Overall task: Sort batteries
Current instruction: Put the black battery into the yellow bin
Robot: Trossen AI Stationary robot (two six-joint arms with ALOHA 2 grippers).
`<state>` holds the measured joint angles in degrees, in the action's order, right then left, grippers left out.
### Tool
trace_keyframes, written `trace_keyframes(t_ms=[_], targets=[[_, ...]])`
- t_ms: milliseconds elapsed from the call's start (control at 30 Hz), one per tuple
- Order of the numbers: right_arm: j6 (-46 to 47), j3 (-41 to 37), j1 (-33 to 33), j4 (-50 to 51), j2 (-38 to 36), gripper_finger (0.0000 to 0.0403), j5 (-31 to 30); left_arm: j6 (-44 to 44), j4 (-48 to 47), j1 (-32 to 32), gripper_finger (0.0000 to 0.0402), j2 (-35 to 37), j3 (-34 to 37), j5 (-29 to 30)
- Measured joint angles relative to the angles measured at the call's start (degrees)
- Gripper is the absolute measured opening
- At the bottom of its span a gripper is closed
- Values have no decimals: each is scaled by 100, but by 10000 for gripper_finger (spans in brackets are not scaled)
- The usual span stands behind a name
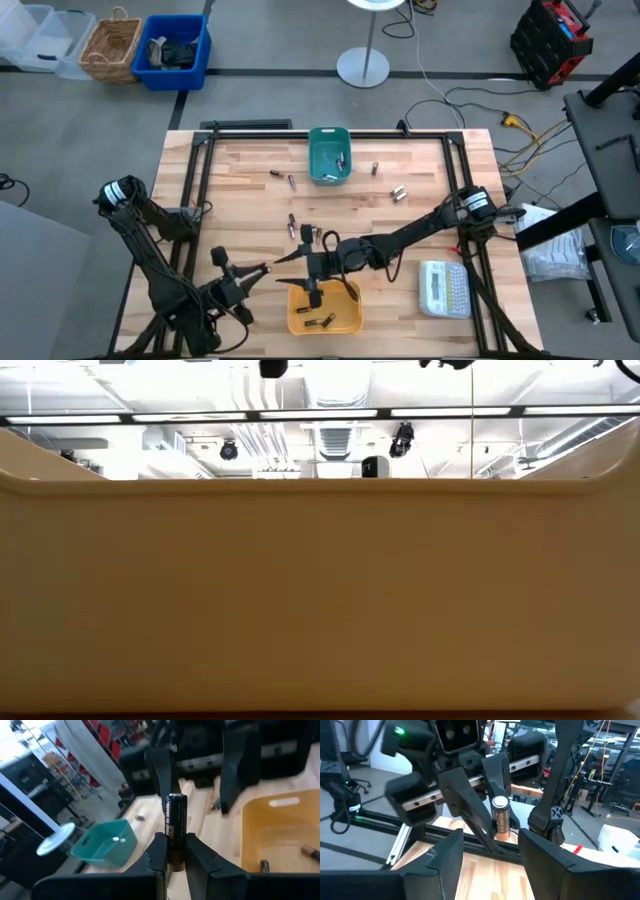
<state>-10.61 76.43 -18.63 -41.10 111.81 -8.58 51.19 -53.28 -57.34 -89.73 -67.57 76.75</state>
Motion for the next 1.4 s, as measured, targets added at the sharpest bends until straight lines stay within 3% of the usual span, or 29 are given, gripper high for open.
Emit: trace_keyframes(t_ms=[233, 933, 1100, 1333, 1400], targets=[[-47, 289, 0, -2, 175, 186, -3, -336, 483, 59, 18, -4, 117, 35], [-241, 390, 4, 12, 124, 135, -48, -447, 770, 264, 17, -4, 131, 77], [-256, 388, 14, 58, 124, 108, -216, -536, 893, 264, 18, -4, 133, 77], [-387, 386, 13, 170, 124, 40, -258, -834, 1149, 264, 31, -4, 136, 68], [-387, 386, 13, 183, 124, 40, -258, -847, 1144, 264, 32, -4, 136, 59]])
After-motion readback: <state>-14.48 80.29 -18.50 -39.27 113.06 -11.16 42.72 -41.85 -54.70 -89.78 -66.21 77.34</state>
